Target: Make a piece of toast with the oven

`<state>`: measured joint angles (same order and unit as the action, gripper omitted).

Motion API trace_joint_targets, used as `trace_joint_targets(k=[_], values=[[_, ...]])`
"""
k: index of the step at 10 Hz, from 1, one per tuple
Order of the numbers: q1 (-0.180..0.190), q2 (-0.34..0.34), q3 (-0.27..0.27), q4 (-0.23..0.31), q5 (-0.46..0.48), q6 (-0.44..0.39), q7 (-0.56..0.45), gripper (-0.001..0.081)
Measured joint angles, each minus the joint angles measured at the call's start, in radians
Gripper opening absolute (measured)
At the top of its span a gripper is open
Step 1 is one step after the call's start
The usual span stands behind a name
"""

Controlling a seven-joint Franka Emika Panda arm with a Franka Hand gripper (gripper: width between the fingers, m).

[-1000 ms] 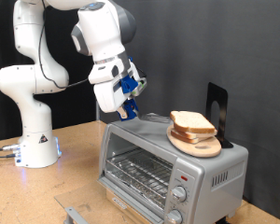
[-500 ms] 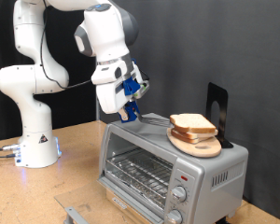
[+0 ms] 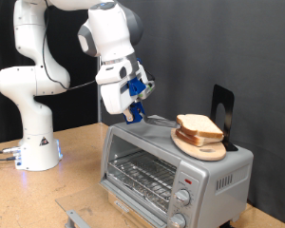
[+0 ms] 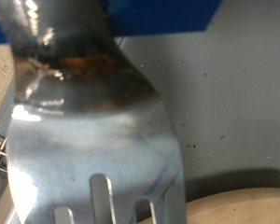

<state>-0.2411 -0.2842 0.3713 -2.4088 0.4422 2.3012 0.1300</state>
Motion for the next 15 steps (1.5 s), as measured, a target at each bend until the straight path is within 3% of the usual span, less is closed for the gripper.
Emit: trace_joint_targets(k=[15], values=[[0.010,-0.007,0.009,-0.029,0.016,-0.024,-0.044,0.0451]])
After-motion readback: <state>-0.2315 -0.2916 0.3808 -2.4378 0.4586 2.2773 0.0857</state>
